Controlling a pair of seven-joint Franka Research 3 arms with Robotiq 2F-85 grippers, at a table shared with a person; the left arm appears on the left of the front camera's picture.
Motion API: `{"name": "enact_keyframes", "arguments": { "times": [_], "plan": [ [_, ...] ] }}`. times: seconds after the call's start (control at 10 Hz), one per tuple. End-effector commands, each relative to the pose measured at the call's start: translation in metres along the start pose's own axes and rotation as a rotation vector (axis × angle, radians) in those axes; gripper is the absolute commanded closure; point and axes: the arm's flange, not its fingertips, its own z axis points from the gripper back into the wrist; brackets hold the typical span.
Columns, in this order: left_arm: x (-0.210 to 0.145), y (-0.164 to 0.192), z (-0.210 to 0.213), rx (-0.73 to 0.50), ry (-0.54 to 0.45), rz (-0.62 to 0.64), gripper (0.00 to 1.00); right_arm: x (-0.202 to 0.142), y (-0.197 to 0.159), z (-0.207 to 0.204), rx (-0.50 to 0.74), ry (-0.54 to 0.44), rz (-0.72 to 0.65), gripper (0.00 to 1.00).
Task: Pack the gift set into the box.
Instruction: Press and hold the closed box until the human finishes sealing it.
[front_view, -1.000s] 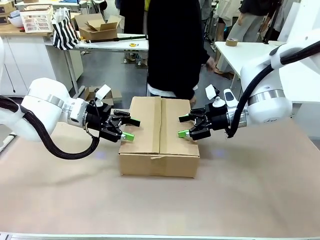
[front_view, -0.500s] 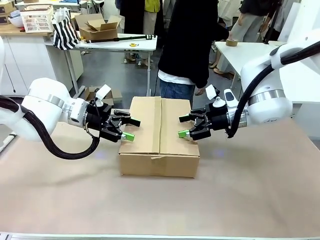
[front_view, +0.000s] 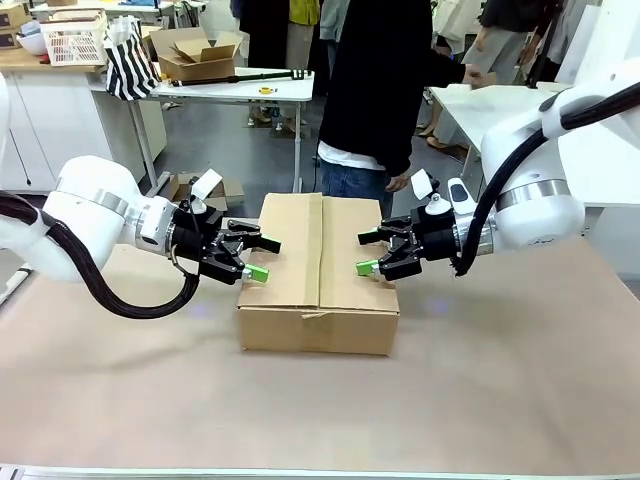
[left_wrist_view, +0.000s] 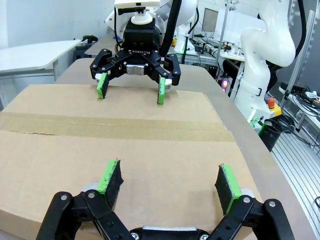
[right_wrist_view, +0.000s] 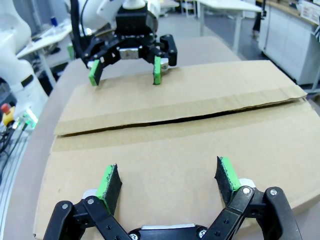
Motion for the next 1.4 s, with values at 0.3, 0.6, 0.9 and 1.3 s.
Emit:
{"name": "enact_keyframes", "arguments": {
  "times": [0.3, 0.6, 0.9, 1.3],
  "plan": [
    [0.0005, -0.0006, 0.0003, -0.005, -0.007, -0.012, 0.0, -0.0018, 0.0007, -0.0003, -0.004, 0.007, -0.003, 0.0],
    [0.0005, -0.0006, 0.0003, -0.005, -0.007, -0.012, 0.0, -0.0018, 0.0007, -0.0003, -0.004, 0.007, -0.003, 0.0],
    [0.0005, -0.0006, 0.0003, -0.005, -0.007, -0.012, 0.0, -0.0018, 0.0007, -0.0003, -0.004, 0.007, -0.003, 0.0],
    [0.0005, -0.0006, 0.0003, -0.005, -0.007, -0.012, 0.0, -0.0018, 0.0007, -0.0003, -0.004, 0.007, -0.003, 0.0]
  ]
}}
